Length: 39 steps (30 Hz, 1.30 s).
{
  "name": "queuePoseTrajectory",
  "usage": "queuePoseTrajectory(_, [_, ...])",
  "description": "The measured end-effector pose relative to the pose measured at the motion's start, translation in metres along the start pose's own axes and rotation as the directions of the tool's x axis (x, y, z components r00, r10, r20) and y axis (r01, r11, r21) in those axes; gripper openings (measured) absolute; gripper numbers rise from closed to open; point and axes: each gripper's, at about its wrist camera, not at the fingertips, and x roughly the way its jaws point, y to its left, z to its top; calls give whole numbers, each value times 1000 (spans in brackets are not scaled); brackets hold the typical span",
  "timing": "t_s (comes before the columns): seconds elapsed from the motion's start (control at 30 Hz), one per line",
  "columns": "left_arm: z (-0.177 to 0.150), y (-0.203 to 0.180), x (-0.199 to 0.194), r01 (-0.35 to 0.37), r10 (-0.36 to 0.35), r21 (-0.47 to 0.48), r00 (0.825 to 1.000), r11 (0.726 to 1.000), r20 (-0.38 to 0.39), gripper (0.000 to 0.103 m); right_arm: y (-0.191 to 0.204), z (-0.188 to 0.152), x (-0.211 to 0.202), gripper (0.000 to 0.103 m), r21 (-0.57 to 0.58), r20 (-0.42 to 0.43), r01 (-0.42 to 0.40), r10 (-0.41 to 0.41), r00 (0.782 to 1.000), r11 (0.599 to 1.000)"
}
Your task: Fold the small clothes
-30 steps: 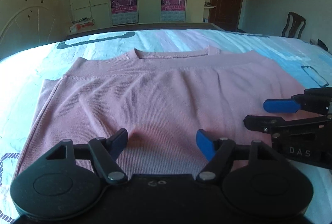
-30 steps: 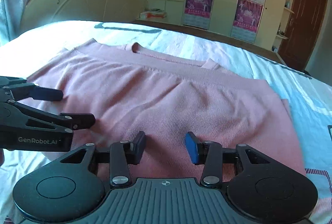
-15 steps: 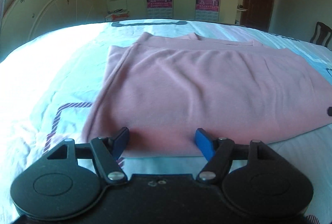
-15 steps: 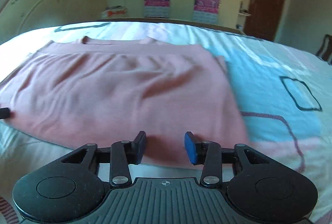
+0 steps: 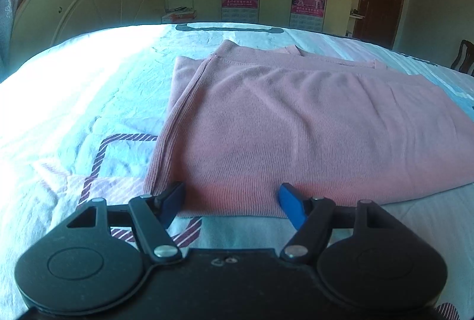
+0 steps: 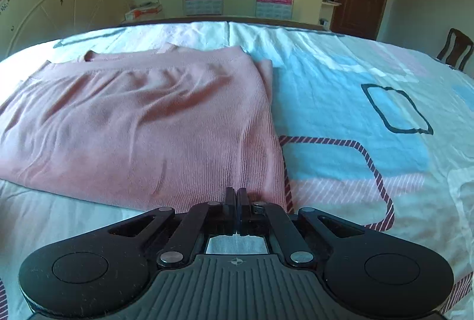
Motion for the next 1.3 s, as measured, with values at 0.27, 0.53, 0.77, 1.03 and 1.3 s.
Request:
queuePoseTrajectory(0.27, [-2, 0, 1, -5, 5, 5, 1000, 1000, 5, 72, 11, -9, 7, 0, -128, -4, 45, -46, 999, 991])
queuePoseTrajectory(0.53, [-1, -2, 2, -13, 13, 16, 1000, 1000, 2, 73, 15, -18, 7, 0, -192, 32, 68, -64, 997, 979])
queuePoseTrajectory(0.77, [8, -5, 6, 0, 4, 67, 999, 998, -54, 75, 19, -17, 7, 0, -236, 23, 81, -78, 997, 968])
queuePoseTrajectory(1.03, [-11, 24, -42, 96, -97, -227, 995, 969, 7, 41, 17, -7, -26, 34, -137, 27, -56, 60, 998, 989])
queuePoseTrajectory(1.3, [-32, 48, -18, 163, -130, -562, 987, 811, 99, 51, 51, 11, -32, 6, -49, 106, -243, 247, 963, 969])
